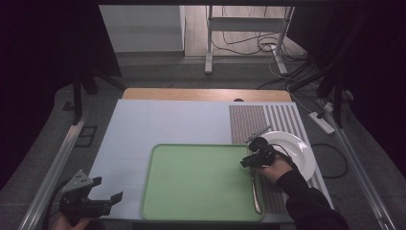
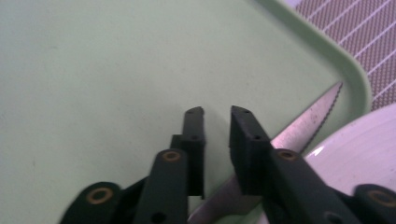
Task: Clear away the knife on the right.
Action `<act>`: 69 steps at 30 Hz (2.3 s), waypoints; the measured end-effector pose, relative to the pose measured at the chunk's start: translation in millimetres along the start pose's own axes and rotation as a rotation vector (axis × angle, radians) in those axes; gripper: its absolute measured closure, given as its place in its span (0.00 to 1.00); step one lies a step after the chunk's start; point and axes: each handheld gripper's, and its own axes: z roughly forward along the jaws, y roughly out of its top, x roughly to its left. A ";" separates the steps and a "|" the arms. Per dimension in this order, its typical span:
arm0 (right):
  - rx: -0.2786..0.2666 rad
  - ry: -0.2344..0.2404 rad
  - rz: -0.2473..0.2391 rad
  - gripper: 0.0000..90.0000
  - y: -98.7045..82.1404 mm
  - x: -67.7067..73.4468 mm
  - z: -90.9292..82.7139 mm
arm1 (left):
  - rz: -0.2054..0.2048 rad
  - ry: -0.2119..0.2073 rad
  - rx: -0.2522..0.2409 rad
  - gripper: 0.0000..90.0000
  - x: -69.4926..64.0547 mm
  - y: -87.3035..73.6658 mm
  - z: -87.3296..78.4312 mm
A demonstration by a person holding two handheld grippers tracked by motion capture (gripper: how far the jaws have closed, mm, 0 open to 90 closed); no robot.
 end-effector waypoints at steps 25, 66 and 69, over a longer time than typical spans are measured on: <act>-0.101 -0.062 -0.040 0.05 -11.0 23.2 -22.5 | 0.001 0.001 0.000 0.07 -0.2 0.1 0.0; -0.270 -0.181 0.086 0.00 -89.6 33.4 -71.9 | -0.003 0.007 0.001 0.06 -0.3 0.3 0.1; -0.283 -0.191 0.102 0.00 -95.3 33.9 -75.7 | -0.004 0.006 0.000 0.06 -0.2 0.2 0.1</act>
